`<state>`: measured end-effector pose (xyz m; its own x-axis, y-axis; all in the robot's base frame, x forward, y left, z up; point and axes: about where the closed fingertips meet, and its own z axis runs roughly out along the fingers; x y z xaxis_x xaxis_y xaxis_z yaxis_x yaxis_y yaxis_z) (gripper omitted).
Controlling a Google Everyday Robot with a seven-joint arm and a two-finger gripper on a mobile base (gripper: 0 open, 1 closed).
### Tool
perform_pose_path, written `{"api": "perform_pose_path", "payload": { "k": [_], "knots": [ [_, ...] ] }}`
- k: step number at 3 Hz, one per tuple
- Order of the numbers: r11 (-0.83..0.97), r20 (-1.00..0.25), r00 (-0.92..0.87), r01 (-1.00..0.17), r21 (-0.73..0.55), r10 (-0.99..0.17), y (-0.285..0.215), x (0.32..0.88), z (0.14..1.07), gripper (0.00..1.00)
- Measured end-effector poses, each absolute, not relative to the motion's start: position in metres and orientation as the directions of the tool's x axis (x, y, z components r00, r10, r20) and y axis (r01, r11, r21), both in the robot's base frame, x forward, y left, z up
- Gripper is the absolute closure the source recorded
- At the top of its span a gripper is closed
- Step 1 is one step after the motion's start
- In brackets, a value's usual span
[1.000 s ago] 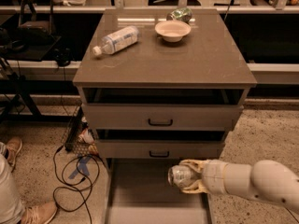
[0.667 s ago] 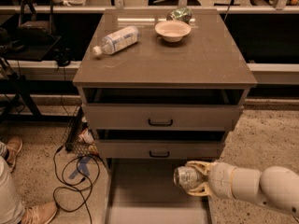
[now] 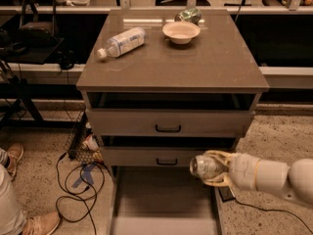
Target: Pick 7up can from bottom drawer and place on counter
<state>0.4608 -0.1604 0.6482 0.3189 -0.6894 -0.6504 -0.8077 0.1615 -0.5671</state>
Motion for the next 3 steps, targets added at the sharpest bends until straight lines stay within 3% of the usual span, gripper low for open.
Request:
{"api": "perform_pose_path", "payload": {
  "k": [2, 3],
  "knots": [
    [0.313, -0.647, 0.354, -0.656, -0.686, -0.675, -0.256, 0.544, 0.809, 1.00],
    [0.329, -0.638, 0.356, -0.630, -0.703, -0.682, -0.267, 0.550, 0.823, 1.00]
  ]
}}
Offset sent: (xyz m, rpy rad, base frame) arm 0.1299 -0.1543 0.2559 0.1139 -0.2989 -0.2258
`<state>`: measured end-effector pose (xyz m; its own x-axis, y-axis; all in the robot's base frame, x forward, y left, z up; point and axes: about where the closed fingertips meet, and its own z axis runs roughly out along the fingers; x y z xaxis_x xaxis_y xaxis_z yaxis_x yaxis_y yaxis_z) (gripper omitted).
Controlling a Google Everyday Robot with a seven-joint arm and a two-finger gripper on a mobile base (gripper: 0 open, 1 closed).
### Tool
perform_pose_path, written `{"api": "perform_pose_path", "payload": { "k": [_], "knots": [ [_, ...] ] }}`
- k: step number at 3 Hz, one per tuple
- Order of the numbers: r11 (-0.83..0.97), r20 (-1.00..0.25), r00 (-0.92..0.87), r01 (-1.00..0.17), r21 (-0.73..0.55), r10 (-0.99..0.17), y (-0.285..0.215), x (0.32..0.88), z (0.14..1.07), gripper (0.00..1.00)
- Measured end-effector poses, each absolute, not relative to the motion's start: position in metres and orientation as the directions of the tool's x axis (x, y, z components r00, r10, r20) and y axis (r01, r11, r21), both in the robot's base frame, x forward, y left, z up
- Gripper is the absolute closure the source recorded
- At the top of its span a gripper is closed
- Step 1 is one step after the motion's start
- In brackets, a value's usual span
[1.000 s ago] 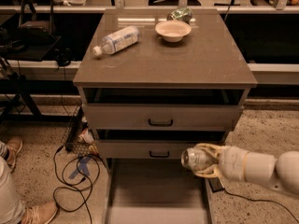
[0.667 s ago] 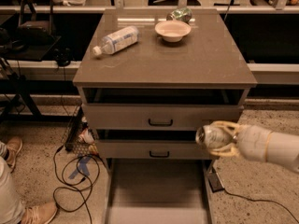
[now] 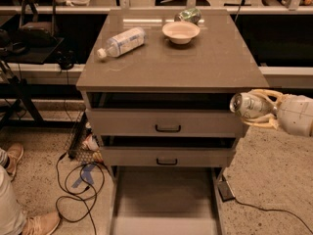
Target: Pick 7up can from bottom drawer and place on counter
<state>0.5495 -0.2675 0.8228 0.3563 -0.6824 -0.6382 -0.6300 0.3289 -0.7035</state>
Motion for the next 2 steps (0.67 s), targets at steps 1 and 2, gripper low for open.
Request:
{"api": "perform_pose_path", "payload": {
  "k": [1, 2],
  "knots": [
    [0.337, -0.649, 0.365, -0.629, -0.700, -0.668, -0.265, 0.555, 0.830, 1.00],
    [0.335, -0.673, 0.443, -0.625, -0.706, -0.593, -0.254, 0.575, 0.870, 1.00]
  ]
}}
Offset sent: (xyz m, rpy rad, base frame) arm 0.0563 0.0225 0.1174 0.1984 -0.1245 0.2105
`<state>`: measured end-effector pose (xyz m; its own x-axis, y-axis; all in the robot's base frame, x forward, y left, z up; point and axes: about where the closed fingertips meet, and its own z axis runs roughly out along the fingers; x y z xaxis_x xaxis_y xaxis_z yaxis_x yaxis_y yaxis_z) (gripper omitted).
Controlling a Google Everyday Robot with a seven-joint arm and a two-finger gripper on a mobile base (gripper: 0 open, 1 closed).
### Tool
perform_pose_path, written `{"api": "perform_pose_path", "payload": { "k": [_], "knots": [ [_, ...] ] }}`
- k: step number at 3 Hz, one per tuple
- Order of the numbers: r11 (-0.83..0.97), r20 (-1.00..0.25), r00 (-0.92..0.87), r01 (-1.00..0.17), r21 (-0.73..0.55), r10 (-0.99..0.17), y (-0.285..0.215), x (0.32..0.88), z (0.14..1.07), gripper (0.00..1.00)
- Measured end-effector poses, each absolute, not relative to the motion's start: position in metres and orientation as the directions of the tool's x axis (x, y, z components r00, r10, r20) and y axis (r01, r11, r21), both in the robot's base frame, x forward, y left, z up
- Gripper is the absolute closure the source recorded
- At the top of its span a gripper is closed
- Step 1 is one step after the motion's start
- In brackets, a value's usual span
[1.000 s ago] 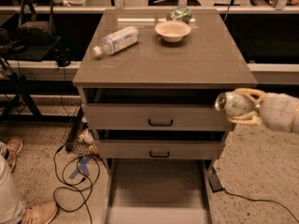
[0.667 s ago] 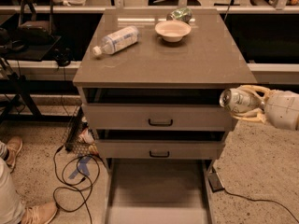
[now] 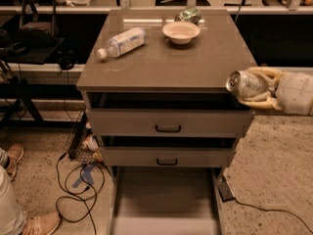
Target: Pick 7up can from bottom drawer and place on counter
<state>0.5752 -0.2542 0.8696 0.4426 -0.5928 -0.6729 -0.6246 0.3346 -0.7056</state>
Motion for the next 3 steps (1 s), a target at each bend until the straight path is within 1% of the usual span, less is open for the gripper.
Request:
{"api": "perform_pose_path", "payload": {
  "k": [1, 2, 3],
  "knots": [
    [0.300, -0.690, 0.478, -0.657, -0.692, -0.544, -0.240, 0.608, 0.906, 1.00],
    [0.266, -0.707, 0.431, -0.715, -0.647, -0.561, -0.226, 0.649, 0.913, 1.00],
    [0.237, -0.720, 0.359, -0.778, -0.582, -0.594, -0.215, 0.683, 0.900, 1.00]
  ]
}}
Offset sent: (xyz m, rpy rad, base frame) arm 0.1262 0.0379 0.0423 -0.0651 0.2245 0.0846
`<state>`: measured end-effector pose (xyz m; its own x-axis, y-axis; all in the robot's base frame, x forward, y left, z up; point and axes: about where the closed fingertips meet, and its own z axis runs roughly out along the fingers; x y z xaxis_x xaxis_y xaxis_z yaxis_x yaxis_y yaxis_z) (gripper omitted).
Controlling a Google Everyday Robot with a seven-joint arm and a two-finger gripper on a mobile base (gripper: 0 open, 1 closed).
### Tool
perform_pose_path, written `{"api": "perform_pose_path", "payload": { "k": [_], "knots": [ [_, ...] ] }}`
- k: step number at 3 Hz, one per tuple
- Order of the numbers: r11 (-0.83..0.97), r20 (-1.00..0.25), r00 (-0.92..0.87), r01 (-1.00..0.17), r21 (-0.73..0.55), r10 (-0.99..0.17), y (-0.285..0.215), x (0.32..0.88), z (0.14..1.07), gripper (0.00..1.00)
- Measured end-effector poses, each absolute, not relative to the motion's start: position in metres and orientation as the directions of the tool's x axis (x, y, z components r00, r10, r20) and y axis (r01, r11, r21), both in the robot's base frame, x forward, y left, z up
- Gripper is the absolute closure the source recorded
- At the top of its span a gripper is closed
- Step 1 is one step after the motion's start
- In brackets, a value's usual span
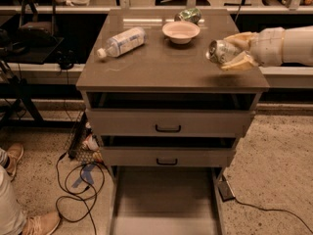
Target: Pick 7up can from bottom drawer and place on counter
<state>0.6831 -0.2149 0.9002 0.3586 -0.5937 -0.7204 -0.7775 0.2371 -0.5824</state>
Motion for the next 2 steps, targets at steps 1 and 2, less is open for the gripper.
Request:
{"api": "perform_pose_path", "payload": {
  "k": [1, 2],
  "knots": [
    [0.218, -0.728, 0.286, -0.830, -0.513, -0.624, -0.205, 0.711, 0.881, 1.00],
    [0.211, -0.734, 0.225, -0.867, -0.450, -0.641, -0.198, 0.730, 0.863, 0.81]
  ]
}}
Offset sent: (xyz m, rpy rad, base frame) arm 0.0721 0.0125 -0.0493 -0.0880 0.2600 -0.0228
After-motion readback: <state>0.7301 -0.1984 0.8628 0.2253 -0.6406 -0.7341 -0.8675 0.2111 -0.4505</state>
